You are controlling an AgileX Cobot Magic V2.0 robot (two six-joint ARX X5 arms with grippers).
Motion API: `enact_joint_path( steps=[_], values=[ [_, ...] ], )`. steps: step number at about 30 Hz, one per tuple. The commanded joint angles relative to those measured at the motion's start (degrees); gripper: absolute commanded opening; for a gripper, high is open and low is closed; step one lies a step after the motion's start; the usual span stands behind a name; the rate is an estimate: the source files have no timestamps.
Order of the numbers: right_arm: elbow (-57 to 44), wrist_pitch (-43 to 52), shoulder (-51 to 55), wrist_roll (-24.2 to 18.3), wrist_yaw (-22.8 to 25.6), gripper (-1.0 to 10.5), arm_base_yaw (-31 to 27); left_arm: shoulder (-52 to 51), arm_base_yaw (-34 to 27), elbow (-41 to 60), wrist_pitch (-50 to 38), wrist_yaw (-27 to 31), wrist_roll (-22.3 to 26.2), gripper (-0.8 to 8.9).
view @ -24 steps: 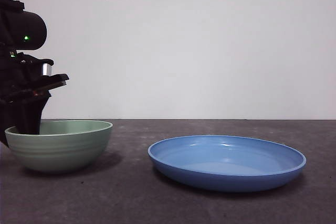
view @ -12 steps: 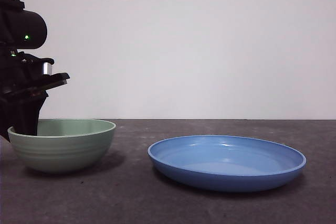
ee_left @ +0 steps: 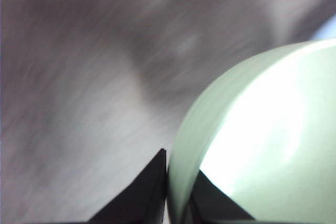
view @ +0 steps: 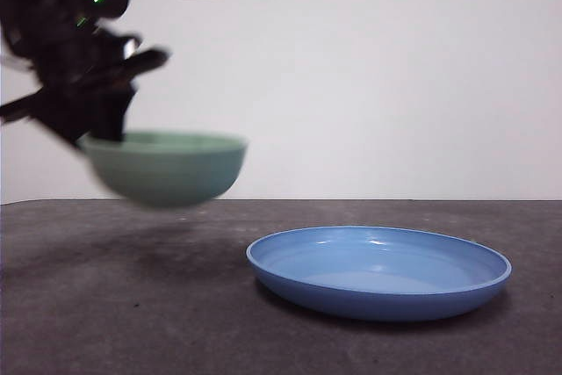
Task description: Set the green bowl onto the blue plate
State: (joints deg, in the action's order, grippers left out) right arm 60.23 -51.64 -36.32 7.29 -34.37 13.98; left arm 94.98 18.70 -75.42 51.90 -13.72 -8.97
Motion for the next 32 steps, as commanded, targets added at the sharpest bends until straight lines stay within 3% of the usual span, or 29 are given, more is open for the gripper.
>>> enact_joint_path(
  steps=[1,10,18,32],
  values=[
    [1.0,0.5,-0.3,-0.4,-0.2,6.1,0.3,2.3,2.7,-5.7,0.0,-0.2,-2.3,0.17],
    [1.0,0.5,-0.3,-0.4,-0.2,6.1,0.3,10.0,11.9,-16.9,0.3,-0.2,-5.6,0.17],
    [1.0,0.5,-0.3,-0.5,-0.2,6.1,0.3,17.0,19.1,-18.3,-3.1,-0.2,-6.4,0.17],
    [1.0,0.5,-0.3,-0.4,-0.2,6.1,0.3,24.4,22.2,-18.3,-6.9,0.2,-8.2,0.17]
  ],
)
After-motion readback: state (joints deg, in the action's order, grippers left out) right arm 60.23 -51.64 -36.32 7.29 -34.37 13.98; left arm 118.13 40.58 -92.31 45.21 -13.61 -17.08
